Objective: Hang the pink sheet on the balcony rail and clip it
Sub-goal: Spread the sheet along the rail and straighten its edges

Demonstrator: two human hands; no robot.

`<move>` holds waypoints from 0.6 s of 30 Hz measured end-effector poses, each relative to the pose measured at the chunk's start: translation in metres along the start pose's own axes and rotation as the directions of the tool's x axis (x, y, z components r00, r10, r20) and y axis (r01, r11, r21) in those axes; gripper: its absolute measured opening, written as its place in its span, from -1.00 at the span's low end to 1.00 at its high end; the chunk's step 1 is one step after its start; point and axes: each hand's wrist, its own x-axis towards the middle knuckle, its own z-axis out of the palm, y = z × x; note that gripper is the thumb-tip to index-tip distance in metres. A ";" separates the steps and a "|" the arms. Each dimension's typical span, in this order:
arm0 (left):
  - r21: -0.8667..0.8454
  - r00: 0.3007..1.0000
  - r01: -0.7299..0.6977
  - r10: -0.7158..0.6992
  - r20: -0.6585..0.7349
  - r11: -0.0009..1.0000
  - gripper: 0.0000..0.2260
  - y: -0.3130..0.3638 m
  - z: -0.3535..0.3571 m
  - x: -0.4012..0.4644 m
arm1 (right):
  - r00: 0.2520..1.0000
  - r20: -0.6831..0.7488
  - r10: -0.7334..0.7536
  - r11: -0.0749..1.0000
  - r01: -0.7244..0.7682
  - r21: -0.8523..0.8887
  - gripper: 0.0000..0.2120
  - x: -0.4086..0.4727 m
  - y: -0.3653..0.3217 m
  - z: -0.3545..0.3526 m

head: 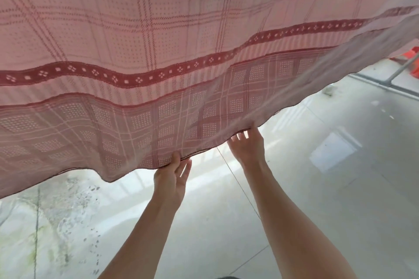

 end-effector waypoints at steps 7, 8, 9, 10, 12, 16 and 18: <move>0.044 0.997 0.063 -0.060 -0.056 0.997 -0.88 0.026 -0.003 0.010 | 0.978 -0.126 -0.163 0.980 0.147 -0.132 -0.89 0.001 -0.037 -0.004; 0.039 0.996 0.071 -0.069 -0.056 0.997 -0.89 0.027 -0.002 0.013 | 0.975 -0.145 -0.169 0.981 0.152 -0.122 -0.90 0.001 -0.043 -0.005; 0.033 0.996 0.077 -0.075 -0.052 0.996 -0.89 0.027 -0.001 0.016 | 0.974 -0.159 -0.164 0.984 0.151 -0.093 -0.89 0.003 -0.048 -0.006; 0.028 0.996 0.080 -0.079 -0.046 0.996 -0.88 0.025 0.002 0.019 | 0.974 -0.165 -0.156 0.986 0.143 -0.086 -0.88 0.005 -0.054 -0.006; 0.014 0.996 0.077 -0.077 -0.036 0.997 -0.87 0.018 0.009 0.026 | 0.979 -0.149 -0.136 0.985 0.118 -0.123 -0.88 0.011 -0.068 -0.006; -0.003 0.999 0.046 -0.046 -0.010 0.999 -0.87 -0.002 0.030 0.038 | 0.992 -0.038 -0.116 0.960 0.103 -0.260 -0.87 0.034 -0.110 -0.001; -0.044 1.000 0.010 -0.009 0.027 0.999 -0.88 -0.015 0.043 0.040 | 0.995 0.003 -0.097 0.952 0.093 -0.293 -0.88 0.048 -0.129 0.001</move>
